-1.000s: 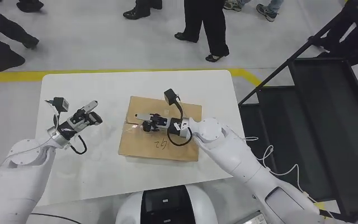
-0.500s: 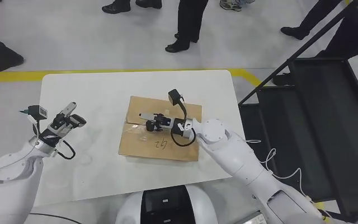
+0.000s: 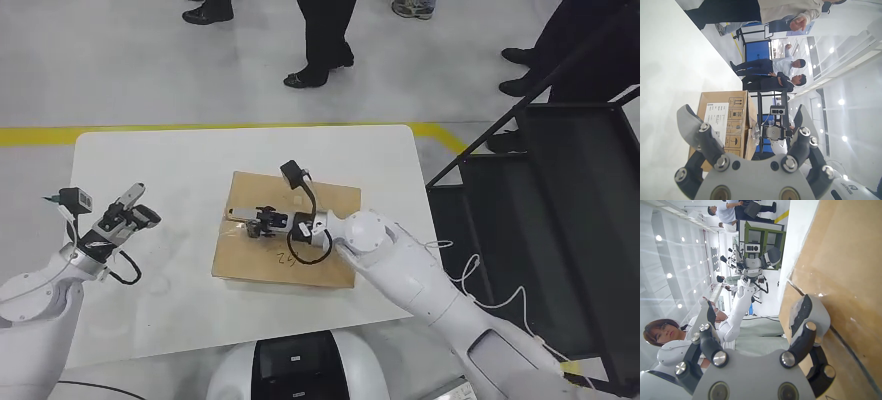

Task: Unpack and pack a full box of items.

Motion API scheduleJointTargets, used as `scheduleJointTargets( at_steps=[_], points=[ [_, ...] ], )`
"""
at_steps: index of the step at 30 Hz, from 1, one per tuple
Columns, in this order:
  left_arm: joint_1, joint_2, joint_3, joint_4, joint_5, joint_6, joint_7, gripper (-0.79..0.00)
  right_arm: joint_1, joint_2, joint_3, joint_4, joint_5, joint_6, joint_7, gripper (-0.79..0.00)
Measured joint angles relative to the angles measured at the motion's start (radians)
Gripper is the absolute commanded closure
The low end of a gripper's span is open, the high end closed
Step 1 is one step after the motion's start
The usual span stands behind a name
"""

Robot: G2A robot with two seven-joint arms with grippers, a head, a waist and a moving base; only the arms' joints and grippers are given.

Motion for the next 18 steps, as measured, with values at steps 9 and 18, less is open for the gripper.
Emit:
scheduleJointTargets(
  at_steps=[9, 18],
  points=[
    [0.000, 0.000, 0.000, 0.000, 0.000, 0.000, -0.001, -0.785, 0.108, -0.067, -0.097, 0.150, 0.029, -0.031, -0.030, -0.785],
    [0.000, 0.000, 0.000, 0.000, 0.000, 0.000, -0.001, -0.785, 0.164, -0.119, -0.143, 0.215, 0.041, -0.103, -0.050, -0.785]
  ],
)
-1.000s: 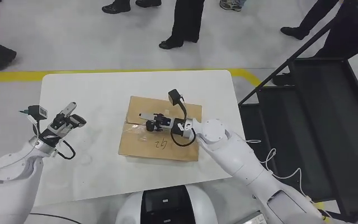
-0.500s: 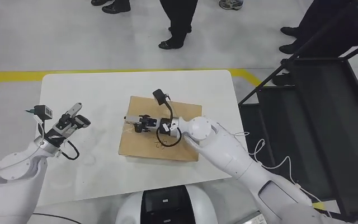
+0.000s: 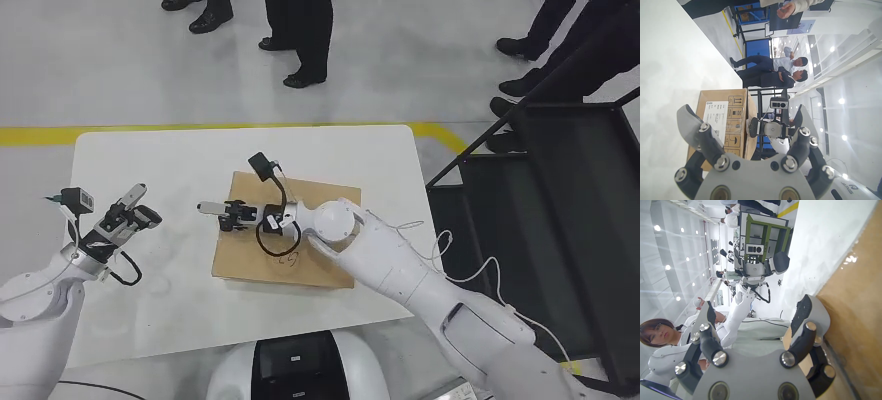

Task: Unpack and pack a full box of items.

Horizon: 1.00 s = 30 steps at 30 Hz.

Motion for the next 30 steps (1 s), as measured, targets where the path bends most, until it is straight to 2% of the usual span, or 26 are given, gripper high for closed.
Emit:
scheduleJointTargets(
  at_steps=[10, 15, 21, 25, 30],
  points=[
    [0.000, 0.000, 0.000, 0.000, 0.000, 0.000, 0.000, -0.785, 0.015, -0.038, -0.017, 0.048, -0.001, -0.052, -0.011, -0.785],
    [0.000, 0.000, 0.000, 0.000, 0.000, 0.000, 0.000, -0.785, -0.013, -0.026, 0.039, -0.002, 0.008, -0.113, -0.009, -0.785],
    [0.000, 0.000, 0.000, 0.000, 0.000, 0.000, 0.000, -0.785, -0.154, 0.040, 0.210, -0.168, -0.080, -0.165, -0.068, -0.785],
    [0.000, 0.000, 0.000, 0.000, 0.000, 0.000, 0.000, -0.785, -0.326, 0.089, 0.375, -0.336, -0.202, -0.201, -0.195, -0.785],
    [0.000, 0.000, 0.000, 0.000, 0.000, 0.000, 0.000, -0.785, -0.515, 0.118, 0.535, -0.494, -0.244, -0.164, -0.352, -0.785]
  ],
)
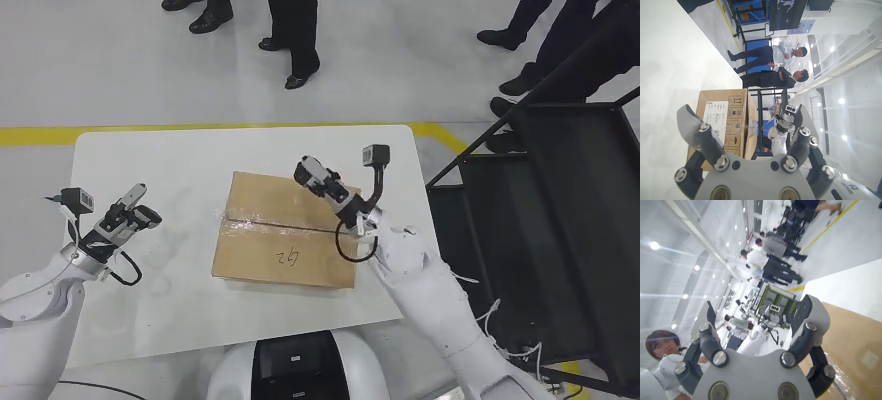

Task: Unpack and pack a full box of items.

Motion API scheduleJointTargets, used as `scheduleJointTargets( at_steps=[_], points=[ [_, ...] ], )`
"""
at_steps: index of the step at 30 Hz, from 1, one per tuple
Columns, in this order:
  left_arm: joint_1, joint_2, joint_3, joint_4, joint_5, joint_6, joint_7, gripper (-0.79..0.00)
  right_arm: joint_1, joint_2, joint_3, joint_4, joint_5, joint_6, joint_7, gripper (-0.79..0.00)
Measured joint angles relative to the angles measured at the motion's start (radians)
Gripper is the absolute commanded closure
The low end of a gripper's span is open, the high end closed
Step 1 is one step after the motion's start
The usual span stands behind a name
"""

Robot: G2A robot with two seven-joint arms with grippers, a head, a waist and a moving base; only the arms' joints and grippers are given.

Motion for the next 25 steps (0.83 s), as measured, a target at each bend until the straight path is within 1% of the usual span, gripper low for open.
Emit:
scheduleJointTargets(
  at_steps=[4, 7, 10, 13, 25],
  points=[
    [0.000, 0.000, 0.000, 0.000, 0.000, 0.000, 0.000, -0.785, -0.113, 0.009, 0.084, -0.090, 0.004, 0.027, -0.108, -0.785],
    [0.000, 0.000, 0.000, 0.000, 0.000, 0.000, 0.000, -0.785, -0.160, 0.011, 0.117, -0.127, 0.003, 0.046, -0.151, -0.785],
    [0.000, 0.000, 0.000, 0.000, 0.000, 0.000, 0.000, -0.785, -0.185, 0.011, 0.133, -0.146, 0.001, 0.058, -0.189, -0.785],
    [0.000, 0.000, 0.000, 0.000, 0.000, 0.000, 0.000, -0.785, -0.194, 0.009, 0.134, -0.149, 0.000, 0.055, -0.216, -0.785],
    [0.000, 0.000, 0.000, 0.000, 0.000, 0.000, 0.000, -0.785, -0.194, 0.009, 0.133, -0.148, -0.001, 0.054, -0.216, -0.784]
  ],
)
